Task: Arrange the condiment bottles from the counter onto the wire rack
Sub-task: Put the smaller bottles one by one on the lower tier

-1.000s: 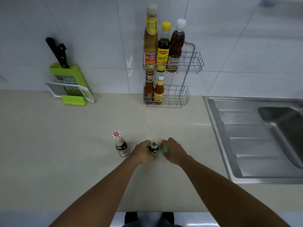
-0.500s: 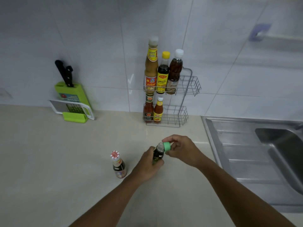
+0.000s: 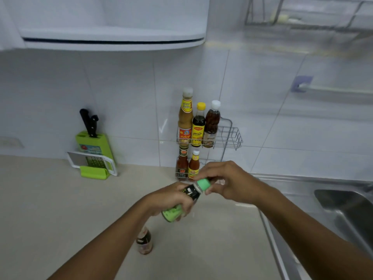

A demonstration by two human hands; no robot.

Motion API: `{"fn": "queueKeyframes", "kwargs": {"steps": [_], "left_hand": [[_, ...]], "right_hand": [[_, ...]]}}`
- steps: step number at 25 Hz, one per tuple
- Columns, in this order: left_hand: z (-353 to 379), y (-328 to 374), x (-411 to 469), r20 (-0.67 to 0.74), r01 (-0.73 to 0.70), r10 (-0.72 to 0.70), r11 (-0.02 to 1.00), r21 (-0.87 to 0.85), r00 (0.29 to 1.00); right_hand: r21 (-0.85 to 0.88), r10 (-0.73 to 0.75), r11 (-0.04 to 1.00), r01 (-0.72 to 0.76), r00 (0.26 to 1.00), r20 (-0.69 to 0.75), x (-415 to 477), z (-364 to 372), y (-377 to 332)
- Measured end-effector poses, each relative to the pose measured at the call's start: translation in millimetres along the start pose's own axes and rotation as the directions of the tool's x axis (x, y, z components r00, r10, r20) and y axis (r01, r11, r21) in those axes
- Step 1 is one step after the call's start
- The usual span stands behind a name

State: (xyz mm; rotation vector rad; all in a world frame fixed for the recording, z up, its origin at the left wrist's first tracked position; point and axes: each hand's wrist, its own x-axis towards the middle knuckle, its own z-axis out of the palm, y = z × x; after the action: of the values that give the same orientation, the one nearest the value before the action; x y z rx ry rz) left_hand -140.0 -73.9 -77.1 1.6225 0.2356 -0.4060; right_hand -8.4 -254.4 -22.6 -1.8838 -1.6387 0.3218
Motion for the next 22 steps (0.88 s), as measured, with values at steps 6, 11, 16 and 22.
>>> {"fn": "queueKeyframes", "kwargs": {"steps": [6,11,16,22], "left_hand": [[-2,9,-9,0.610,0.138,0.184,0.887,-0.441,0.771],[12,30,-13,-0.104,-0.168,0.185,0.973,0.158,0.977],[40,37,-4,-0.540,0.040,0.446,0.744,0.667,0.714],[19,52,-9,0.073,-0.121,0.127,0.989,-0.086,0.989]], "right_hand": [[0.188,-0.141,0.971,0.147,0.989,-0.045,9,-23,-30],[-0.086,-0.003,0.996,0.015,0.990,0.142,13,-44,-33],[-0.078,0.430,0.902,-0.424,0.899,0.085,21,-38,-32],[-0.213,0.014,0.977,-0.025,0.998,-0.053,23,-32,-27]]}}
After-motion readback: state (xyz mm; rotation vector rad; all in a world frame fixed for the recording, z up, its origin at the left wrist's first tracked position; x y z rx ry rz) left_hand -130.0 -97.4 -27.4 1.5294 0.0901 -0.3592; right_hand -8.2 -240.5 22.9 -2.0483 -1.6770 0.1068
